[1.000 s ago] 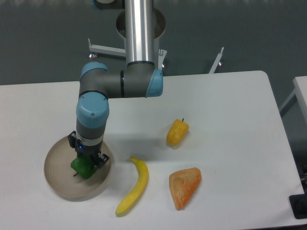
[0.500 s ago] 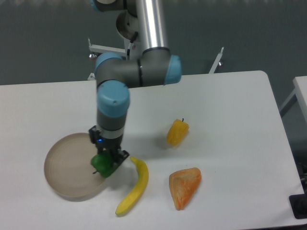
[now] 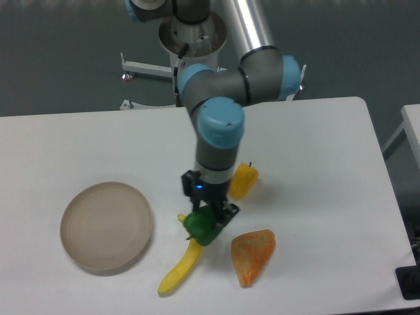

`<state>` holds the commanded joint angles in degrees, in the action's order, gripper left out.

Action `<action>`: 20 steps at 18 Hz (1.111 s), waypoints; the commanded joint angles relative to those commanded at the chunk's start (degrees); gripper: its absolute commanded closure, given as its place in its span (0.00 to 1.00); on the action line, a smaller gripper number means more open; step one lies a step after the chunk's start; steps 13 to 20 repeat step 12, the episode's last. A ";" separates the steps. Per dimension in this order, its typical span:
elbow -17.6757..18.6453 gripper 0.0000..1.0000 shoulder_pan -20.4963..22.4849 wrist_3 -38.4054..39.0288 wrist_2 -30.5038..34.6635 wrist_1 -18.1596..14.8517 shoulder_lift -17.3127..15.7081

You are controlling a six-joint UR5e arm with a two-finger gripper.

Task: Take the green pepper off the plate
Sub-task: 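Lift the green pepper off the plate and carry it toward the banana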

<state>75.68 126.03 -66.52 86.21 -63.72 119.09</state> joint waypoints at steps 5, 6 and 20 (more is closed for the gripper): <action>-1.41 0.64 3.16 -4.92 1.41 0.00 1.05; -1.50 0.64 3.43 -5.45 2.20 0.00 1.14; -2.03 0.64 4.57 -6.25 4.31 0.09 1.06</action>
